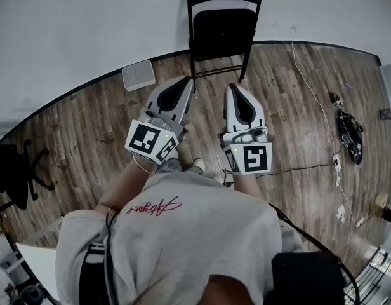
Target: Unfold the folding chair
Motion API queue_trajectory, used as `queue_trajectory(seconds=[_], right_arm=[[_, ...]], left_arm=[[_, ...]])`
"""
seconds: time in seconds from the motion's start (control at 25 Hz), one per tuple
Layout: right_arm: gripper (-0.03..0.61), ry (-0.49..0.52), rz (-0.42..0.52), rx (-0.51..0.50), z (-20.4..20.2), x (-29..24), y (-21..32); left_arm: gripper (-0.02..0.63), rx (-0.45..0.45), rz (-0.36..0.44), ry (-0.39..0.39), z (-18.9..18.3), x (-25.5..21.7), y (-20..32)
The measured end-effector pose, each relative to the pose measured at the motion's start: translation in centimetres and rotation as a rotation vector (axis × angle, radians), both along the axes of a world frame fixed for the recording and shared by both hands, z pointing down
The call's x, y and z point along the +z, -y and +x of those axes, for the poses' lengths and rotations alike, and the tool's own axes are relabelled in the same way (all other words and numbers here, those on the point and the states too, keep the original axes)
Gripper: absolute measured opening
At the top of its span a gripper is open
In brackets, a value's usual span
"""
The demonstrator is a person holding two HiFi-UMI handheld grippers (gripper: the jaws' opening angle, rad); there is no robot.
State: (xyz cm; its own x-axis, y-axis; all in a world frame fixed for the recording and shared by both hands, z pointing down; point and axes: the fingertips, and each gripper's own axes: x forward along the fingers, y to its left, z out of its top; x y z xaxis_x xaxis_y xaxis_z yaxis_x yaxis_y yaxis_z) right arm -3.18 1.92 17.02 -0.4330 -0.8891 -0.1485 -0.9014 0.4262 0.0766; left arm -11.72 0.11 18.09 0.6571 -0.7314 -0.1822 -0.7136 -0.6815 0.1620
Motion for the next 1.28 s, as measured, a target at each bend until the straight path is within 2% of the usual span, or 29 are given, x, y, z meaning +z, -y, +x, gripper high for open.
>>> queue_trajectory(seconds=[0.32, 0.52, 0.68, 1.0, 1.08, 1.2, 1.28], right_arm=[[0.017, -0.015, -0.011, -0.010, -0.3, 0.4, -0.1], [0.017, 0.014, -0.016, -0.006, 0.0, 0.5, -0.1], [0.018, 0.012, -0.028, 0.005, 0.4, 0.9, -0.2], [0.018, -0.031, -0.045, -0.063, 2.0, 1.7, 0.1], [0.018, -0.070, -0.023, -0.082, 2.2, 1.9, 0.8], [0.018, -0.187, 0.061, -0.106, 1.7, 1.8, 2.1], [0.018, -0.212, 0.062, -0.129, 1.4, 2.4, 3.2]], left_arm=[[0.017, -0.021, -0.007, -0.003, -0.1, -0.5, -0.1], [0.017, -0.015, 0.001, -0.003, 0.3, -0.3, -0.3], [0.017, -0.022, -0.022, -0.003, 0.7, -0.3, -0.4], [0.017, -0.070, -0.022, 0.002, 2.6, 0.2, 0.2], [0.017, -0.082, -0.014, 0.007, 3.1, 0.5, 0.9], [0.017, -0.098, -0.030, -0.002, 3.6, 1.2, 2.3], [0.017, -0.103, -0.033, 0.000, 3.7, 1.6, 3.7]])
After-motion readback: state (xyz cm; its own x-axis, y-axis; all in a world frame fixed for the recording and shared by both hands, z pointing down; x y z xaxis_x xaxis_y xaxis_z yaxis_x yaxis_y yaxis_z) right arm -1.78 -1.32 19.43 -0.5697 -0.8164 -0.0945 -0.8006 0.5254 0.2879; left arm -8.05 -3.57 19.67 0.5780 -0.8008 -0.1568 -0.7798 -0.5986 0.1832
